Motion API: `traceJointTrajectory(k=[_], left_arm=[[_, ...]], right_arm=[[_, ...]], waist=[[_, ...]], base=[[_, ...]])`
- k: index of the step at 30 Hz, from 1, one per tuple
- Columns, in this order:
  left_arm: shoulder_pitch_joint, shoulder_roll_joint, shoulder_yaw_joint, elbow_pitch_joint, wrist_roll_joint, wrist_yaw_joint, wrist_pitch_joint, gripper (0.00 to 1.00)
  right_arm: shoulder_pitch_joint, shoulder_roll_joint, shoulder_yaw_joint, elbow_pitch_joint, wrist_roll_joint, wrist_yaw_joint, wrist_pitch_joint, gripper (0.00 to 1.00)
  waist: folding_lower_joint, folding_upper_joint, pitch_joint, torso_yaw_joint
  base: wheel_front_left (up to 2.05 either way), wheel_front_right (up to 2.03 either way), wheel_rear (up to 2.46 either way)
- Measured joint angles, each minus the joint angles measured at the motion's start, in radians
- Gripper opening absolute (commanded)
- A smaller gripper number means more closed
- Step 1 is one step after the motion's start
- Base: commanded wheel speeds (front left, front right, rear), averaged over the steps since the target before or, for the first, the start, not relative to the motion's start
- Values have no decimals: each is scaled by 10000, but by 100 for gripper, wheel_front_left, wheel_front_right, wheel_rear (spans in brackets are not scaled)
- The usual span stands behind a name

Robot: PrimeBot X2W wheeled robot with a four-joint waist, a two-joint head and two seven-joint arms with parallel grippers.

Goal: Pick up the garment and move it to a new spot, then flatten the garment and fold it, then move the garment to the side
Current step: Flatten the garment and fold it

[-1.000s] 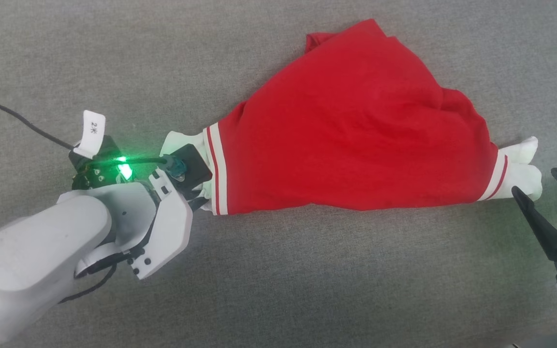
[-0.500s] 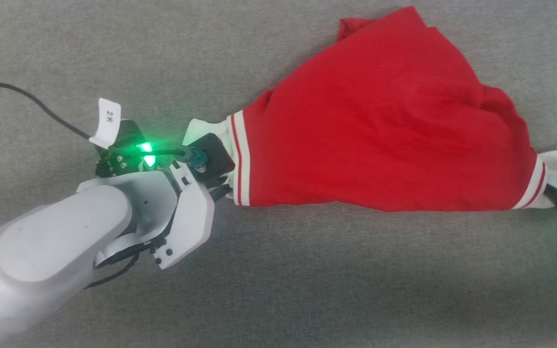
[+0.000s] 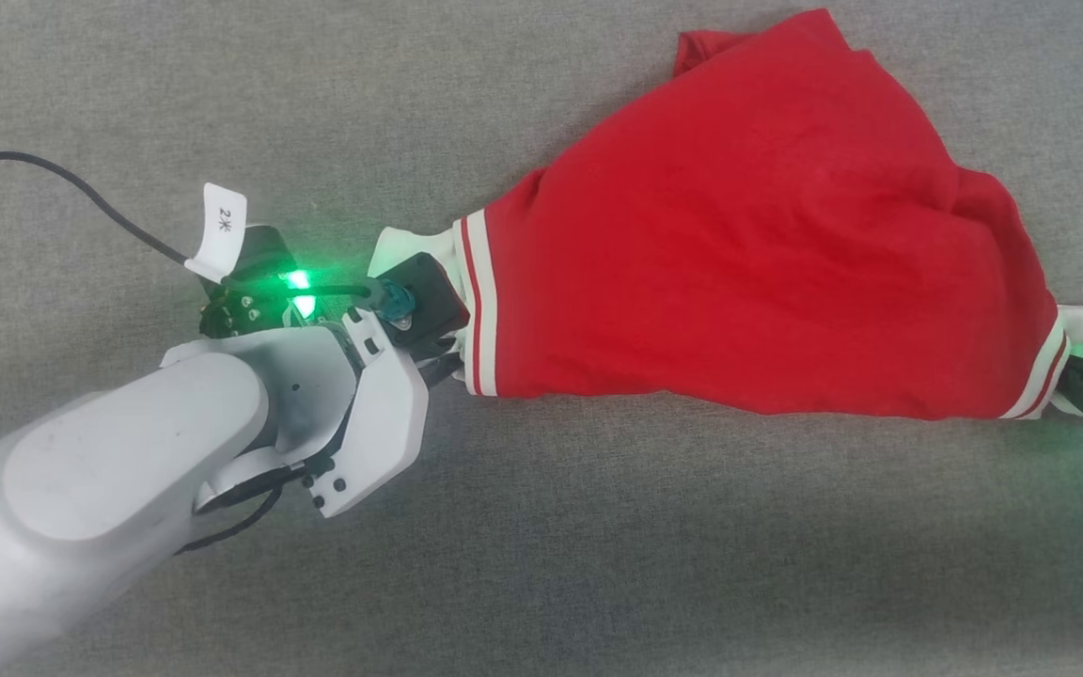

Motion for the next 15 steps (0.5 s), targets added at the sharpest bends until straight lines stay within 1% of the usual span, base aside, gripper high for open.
traceJointTrajectory(k=[5, 7, 9, 11, 15], left_arm=[[0, -48, -29, 155, -230, 0, -128, 0], [2, -75, -79, 295, -370, 0, -424, 0], [5, -96, -130, 529, -752, 0, -955, 0], [27, -84, -84, 755, -1275, 0, -1634, 0], [136, 109, 510, 909, -2452, 13, -2949, 0]], right_arm=[[-302, 90, 408, 328, 12, 8, -378, 0], [-318, 86, 385, 407, -10, 6, -769, 0], [-325, 50, 255, 433, 6, 6, -1214, 0], [-302, -123, 15, 416, -15, 6, -1676, 0], [-35, -454, -907, 405, 127, 6, -2464, 0]], waist=[[0, 0, -91, -41], [0, 0, -174, -30], [0, -1, -292, -10], [1, -1, -447, 16], [1, -1, -806, 104]], base=[[0, 0, 0], [0, 0, 0], [0, 0, 0], [0, 0, 0], [0, 0, 0]])
